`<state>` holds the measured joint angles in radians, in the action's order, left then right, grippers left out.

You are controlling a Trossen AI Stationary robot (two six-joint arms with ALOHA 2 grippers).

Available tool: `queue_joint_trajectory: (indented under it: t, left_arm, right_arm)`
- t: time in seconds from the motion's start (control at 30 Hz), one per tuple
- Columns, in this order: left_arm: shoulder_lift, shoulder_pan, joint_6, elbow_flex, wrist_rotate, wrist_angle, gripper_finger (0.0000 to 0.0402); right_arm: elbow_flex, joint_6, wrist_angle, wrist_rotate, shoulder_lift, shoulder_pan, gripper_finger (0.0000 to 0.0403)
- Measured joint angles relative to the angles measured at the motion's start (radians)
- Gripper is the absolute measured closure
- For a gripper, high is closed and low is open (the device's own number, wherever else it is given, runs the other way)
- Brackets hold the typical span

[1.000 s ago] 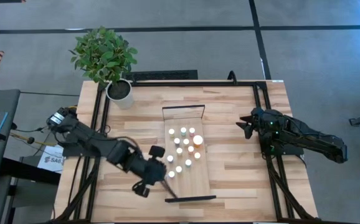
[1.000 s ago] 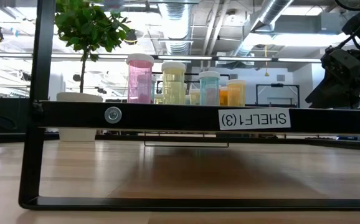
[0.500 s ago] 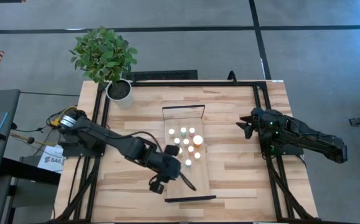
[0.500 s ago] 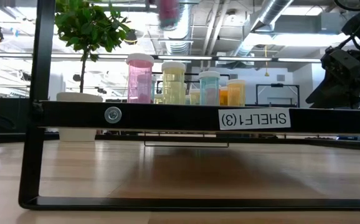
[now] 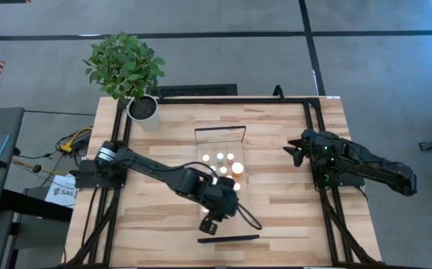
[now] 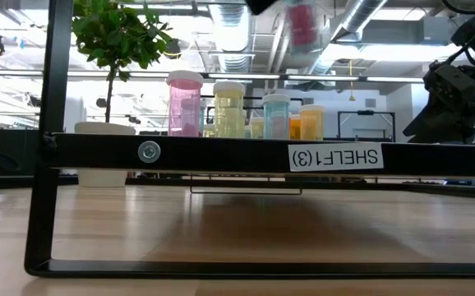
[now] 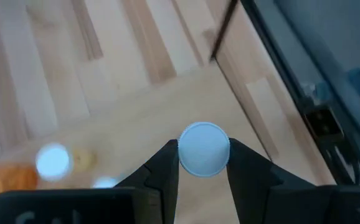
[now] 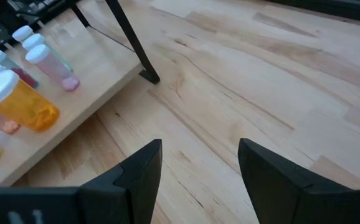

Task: Pick and place medicine bottles onto shelf by color
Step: Put the blue pill bottle on the shelf

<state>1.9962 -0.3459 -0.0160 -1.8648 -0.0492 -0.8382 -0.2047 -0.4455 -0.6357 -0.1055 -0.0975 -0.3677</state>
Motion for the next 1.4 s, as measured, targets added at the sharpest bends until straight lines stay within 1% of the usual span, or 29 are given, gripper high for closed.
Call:
queue_joint_trajectory:
  t: [0.13,0.27,0.43,0.67,0.93,1.1,1.4]
  left_arm:
    - [0.065,0.013,-0.018,-0.08,0.0,-0.029,0.0306]
    - [0.116,0.025,-0.065,-0.118,-0.016,-0.042,0.0306]
    - [0.151,0.037,-0.129,-0.119,-0.062,-0.042,0.0306]
    - [0.181,0.056,-0.206,-0.113,-0.072,-0.039,0.0305]
    - [0.216,0.065,-0.263,-0.113,-0.114,-0.023,0.0305]
    - [0.216,0.068,-0.304,-0.113,-0.088,-0.023,0.0305]
    - [0.216,0.09,-0.306,-0.113,-0.086,-0.031,0.0305]
  right_arm:
    - [0.0,0.0,0.001,0.0,0.0,0.0,0.0168]
    - [0.0,0.0,0.001,0.0,0.0,0.0,0.0168]
    - [0.0,0.0,0.001,0.0,0.0,0.0,0.0168]
    - [0.0,0.0,0.001,0.0,0.0,0.0,0.0168]
    - [0.0,0.0,0.001,0.0,0.0,0.0,0.0168]
    - [0.0,0.0,0.001,0.0,0.0,0.0,0.0168]
    - [0.0,0.0,0.002,0.0,0.0,0.0,0.0168]
